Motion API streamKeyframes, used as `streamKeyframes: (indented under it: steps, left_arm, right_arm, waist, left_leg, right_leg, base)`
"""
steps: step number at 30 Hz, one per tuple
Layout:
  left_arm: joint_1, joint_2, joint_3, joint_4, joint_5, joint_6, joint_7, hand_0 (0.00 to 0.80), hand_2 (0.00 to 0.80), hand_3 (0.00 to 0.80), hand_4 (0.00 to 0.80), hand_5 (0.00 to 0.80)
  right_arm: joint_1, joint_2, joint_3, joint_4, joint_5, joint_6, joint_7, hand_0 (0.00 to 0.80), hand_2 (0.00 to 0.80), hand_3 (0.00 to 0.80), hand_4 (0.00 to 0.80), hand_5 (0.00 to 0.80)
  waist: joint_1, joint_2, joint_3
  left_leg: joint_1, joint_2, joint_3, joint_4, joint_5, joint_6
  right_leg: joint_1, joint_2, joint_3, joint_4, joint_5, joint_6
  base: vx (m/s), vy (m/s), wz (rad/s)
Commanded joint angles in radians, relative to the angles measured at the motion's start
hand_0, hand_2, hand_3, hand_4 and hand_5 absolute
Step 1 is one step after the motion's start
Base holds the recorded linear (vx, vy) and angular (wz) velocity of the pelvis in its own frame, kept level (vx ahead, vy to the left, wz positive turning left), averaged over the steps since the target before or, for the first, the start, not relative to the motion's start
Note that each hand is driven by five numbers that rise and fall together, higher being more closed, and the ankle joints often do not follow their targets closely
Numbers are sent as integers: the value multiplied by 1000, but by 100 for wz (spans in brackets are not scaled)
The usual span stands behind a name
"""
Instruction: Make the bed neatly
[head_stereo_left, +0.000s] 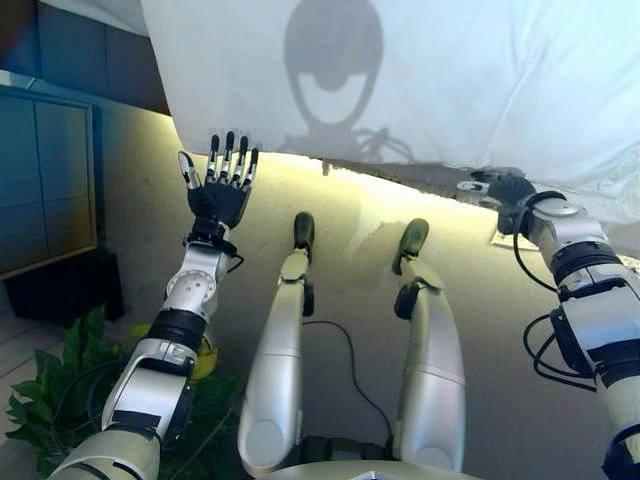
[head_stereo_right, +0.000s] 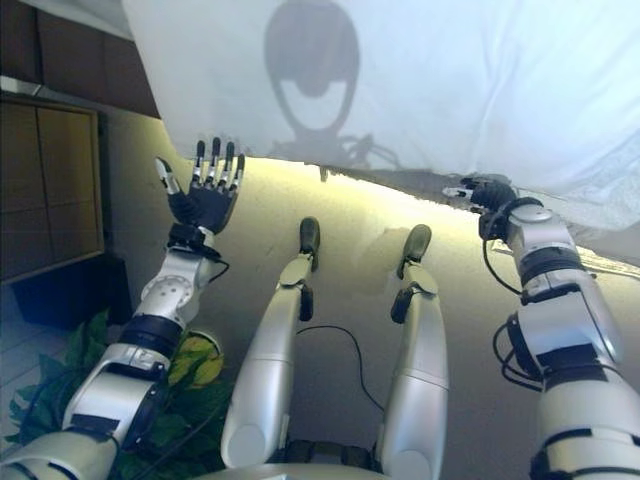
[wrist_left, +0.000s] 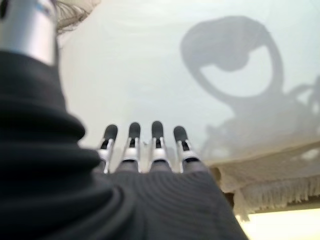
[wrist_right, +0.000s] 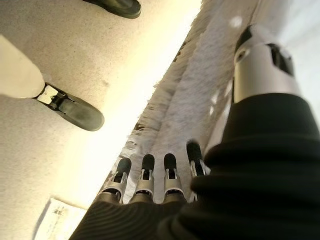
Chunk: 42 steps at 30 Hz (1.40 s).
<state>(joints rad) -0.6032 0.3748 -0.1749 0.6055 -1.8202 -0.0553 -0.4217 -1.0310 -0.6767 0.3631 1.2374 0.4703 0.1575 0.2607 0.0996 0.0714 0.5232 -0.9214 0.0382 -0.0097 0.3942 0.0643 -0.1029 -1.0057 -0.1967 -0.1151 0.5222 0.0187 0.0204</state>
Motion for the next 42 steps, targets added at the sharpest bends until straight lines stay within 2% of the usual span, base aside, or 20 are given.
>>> streamKeyframes:
  steps: [1, 7, 16, 20, 24, 30, 33, 36, 38, 42]
  left_arm:
    - [-9, -15, 36, -48, 19, -27, -12, 0, 0, 0, 0, 0]
    - [11, -11, 51, -6, 68, -32, 33, 0, 0, 0, 0, 0]
    - [52, 75, 125, 249, 183, 70, 166, 0, 0, 0, 0, 0]
    - [141, 85, 167, 418, 353, 108, 140, 0, 0, 0, 0, 0]
    - [229, 77, 190, 524, 560, 80, 136, 0, 0, 0, 0, 0]
    - [395, 22, 178, 625, 1025, 23, 172, 0, 0, 0, 0, 0]
    - [449, -4, 137, 658, 1172, 12, 197, 0, 0, 0, 0, 0]
    - [491, -26, 129, 689, 1254, 6, 215, 0, 0, 0, 0, 0]
    - [511, -45, 134, 708, 1272, 3, 218, 0, 0, 0, 0, 0]
    - [534, -99, 145, 748, 1239, 7, 231, 0, 0, 0, 0, 0]
  right_arm:
    - [9, -50, 3, -4, 17, -35, -14, 0, 0, 0, 0, 0]
    - [83, -24, -31, -27, 29, -90, 16, 0, 0, 0, 0, 0]
    - [287, 24, -69, -24, 19, -108, 89, 0, 0, 0, 0, 0]
    - [455, 76, -113, -33, 14, -152, 140, 0, 0, 0, 0, 0]
    - [589, 146, -156, -45, 41, -194, 147, 0, 0, 0, 0, 0]
    - [807, 248, -273, -49, 21, -193, 89, 0, 0, 0, 0, 0]
    - [883, 306, -292, -45, 40, -177, 54, 0, 0, 0, 0, 0]
    - [938, 360, -316, -15, 25, -164, 54, 0, 0, 0, 0, 0]
    - [961, 380, -343, 20, 72, -161, 41, 0, 0, 0, 0, 0]
    - [987, 422, -391, 80, 96, -154, -37, 0, 0, 0, 0, 0]
  waist:
    - [-35, 77, -3]
    - [-47, 49, -3]
    - [-72, -32, -3]
    - [-83, -69, -82]
    - [-94, -94, -161]
    - [-113, -93, -306]
    - [-126, -85, -366]
    - [-144, -76, -404]
    - [-153, -68, -423]
    - [-163, -63, -453]
  left_leg:
    - [2, -7, 23, 19, 7, 35]
    - [69, 1, 47, 60, -34, 39]
    - [322, 20, 104, 73, -86, 37]
    - [465, 26, 124, 4, -84, 30]
    - [603, 25, 135, -92, -72, 23]
    - [820, 23, 153, -280, -42, 23]
    - [894, 23, 159, -339, -36, 28]
    - [957, 19, 160, -391, -33, 35]
    - [993, 14, 158, -422, -31, 38]
    - [1037, 7, 152, -456, -36, 45]
  right_leg:
    - [31, 9, -5, -18, 36, 64]
    - [109, 7, -21, -13, 20, 56]
    - [386, 9, -48, -68, -2, 47]
    - [542, 2, -51, -163, 1, 53]
    - [696, 8, -50, -275, 12, 57]
    - [904, 34, -29, -442, 51, 75]
    - [963, 43, -11, -491, 68, 78]
    - [1009, 55, 12, -527, 80, 81]
    - [1038, 63, 23, -553, 86, 81]
    - [1073, 76, 38, -580, 88, 79]
  base:
    - [-38, 66, -8]
    - [-20, 64, -5]
    - [61, 60, -11]
    - [197, 53, -22]
    - [217, 44, -15]
    - [284, 105, -11]
    - [221, 126, -6]
    - [164, 130, -19]
    - [100, 104, -12]
    - [63, 53, -14]
